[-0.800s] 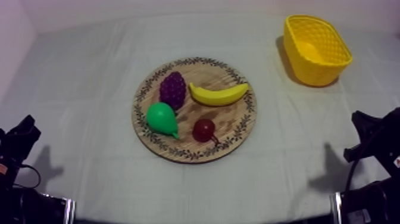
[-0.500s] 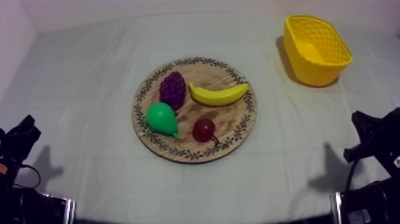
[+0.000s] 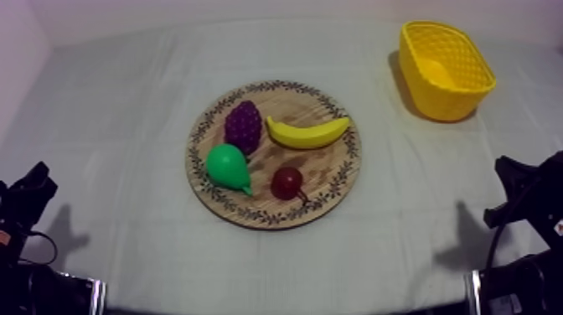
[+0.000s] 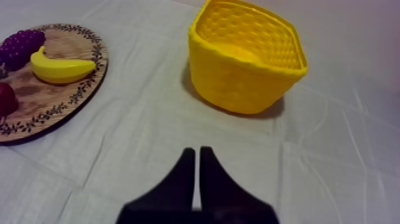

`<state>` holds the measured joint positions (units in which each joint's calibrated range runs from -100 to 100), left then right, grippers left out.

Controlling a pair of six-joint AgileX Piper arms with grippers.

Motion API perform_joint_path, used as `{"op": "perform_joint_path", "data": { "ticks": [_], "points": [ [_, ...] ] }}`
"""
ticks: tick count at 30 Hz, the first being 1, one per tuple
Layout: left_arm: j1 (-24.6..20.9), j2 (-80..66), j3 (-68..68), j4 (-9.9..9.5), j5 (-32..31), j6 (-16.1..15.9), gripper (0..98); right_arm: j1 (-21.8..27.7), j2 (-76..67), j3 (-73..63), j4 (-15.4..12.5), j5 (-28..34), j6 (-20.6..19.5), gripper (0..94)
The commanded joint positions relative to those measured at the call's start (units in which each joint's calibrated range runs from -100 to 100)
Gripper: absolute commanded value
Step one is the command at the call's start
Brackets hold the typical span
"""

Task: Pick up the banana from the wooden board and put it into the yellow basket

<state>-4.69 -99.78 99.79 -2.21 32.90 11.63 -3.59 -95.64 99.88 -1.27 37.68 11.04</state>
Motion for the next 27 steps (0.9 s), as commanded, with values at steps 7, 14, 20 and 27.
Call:
{"op": "perform_joint_path", "data": {
  "ticks": [7, 14, 20, 27],
  "points": [
    [0.02, -0.05, -0.01, 0.03, 0.00, 0.02, 0.1, 0.00, -0.03, 0.01, -0.03, -0.02, -0.88, 0.5],
    [0.02, -0.05, -0.01, 0.03, 0.00, 0.02, 0.1, 0.04, 0.19, 0.01, -0.10, -0.51, -0.08, 0.6],
    [0.02, -0.05, -0.01, 0.03, 0.00, 0.00, 0.1, 0.06, 3.34, -2.04, 0.04, -0.97, 0.98, 0.6],
    [0.02, -0.05, -0.01, 0.03, 0.00, 0.01, 0.1, 0.44, 12.08, -13.15, 0.19, 1.22, 0.87, 0.6]
  ]
}}
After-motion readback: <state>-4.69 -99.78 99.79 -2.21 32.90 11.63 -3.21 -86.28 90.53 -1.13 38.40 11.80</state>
